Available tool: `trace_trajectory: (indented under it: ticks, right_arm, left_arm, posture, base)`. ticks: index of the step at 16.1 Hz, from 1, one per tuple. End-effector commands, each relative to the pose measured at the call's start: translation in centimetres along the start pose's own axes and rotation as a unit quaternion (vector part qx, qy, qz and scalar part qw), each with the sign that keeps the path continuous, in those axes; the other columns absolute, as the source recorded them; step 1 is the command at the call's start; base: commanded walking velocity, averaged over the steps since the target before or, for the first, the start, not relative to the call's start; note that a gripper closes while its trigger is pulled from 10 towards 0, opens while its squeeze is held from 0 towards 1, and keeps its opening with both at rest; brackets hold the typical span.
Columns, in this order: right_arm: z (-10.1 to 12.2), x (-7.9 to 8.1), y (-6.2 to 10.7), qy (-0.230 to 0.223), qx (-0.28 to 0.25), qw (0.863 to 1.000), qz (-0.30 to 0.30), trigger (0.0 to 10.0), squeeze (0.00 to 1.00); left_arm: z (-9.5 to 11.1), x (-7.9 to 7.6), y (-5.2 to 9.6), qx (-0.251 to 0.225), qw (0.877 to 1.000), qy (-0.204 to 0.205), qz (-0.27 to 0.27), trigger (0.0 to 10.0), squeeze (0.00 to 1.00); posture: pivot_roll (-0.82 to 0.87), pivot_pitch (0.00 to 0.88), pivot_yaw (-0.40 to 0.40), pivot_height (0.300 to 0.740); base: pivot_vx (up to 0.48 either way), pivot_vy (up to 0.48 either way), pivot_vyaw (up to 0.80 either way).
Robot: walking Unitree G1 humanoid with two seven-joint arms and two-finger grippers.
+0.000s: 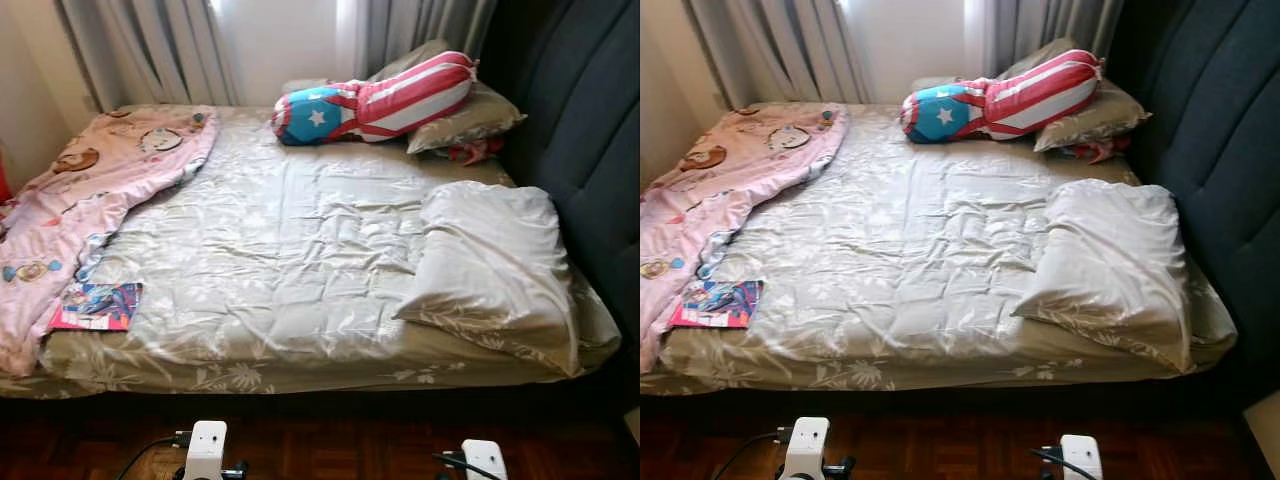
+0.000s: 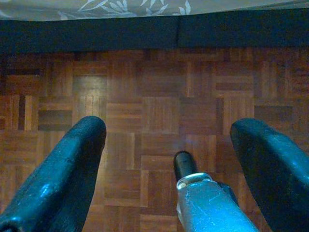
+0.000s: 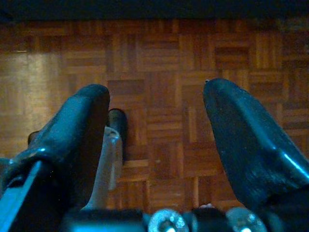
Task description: Clean up the room
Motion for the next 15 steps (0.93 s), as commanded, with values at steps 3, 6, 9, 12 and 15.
trace_trajectory:
  ticks: [3, 6, 9, 12, 15]
  right_arm:
    - [-0.12, -0.80, 0.15, -0.009, -0.001, 1.000, -0.007, 10.0, 0.00]
    - [-0.27, -0.84, 0.17, -0.007, 0.002, 1.000, -0.008, 10.0, 0.00]
    - [-0.32, -0.70, 0.15, -0.007, 0.004, 1.000, -0.008, 10.0, 0.00]
    - [-0.32, -0.53, 0.12, -0.004, 0.004, 1.000, -0.007, 10.0, 0.00]
    - [-0.29, -0.53, 0.12, -0.004, 0.004, 1.000, -0.007, 10.0, 0.00]
  left_arm:
    - [-0.47, -0.03, 0.10, 0.007, 1.000, -0.005, -0.002, 10.0, 0.00]
    - [-0.54, -0.04, 0.11, 0.008, 1.000, -0.006, -0.003, 10.0, 0.00]
    - [-0.57, -0.05, 0.11, 0.009, 1.000, -0.008, -0.005, 10.0, 0.00]
    - [-0.61, -0.08, 0.12, 0.009, 1.000, -0.009, -0.005, 10.0, 0.00]
    - [-0.64, -0.10, 0.13, 0.010, 1.000, -0.009, -0.006, 10.0, 0.00]
  posture:
    - [-0.07, 0.000, -0.008, 0.740]
    - [-0.07, 0.000, -0.008, 0.740]
    - [-0.07, 0.000, -0.009, 0.740]
    - [-0.07, 0.000, -0.010, 0.740]
    - [-0.07, 0.000, -0.010, 0.740]
  base:
    - [0.253, 0.000, 0.00]
    - [0.286, 0.000, 0.00]
    - [0.306, 0.000, 0.00]
    - [0.319, 0.000, 0.00]
    - [0.319, 0.000, 0.00]
Point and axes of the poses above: a point about 5 cm out from each wrist's last joint towards the gripper, its own y axis pointing back from the gripper into the wrist, its own z axis along the axis of the wrist's last joint, x = y × z, the point moved 2 cm from there along -y, pointing out of the wrist towards the gripper, and after that the axes turned 7 degrees about -y, right-handed, at the moved point
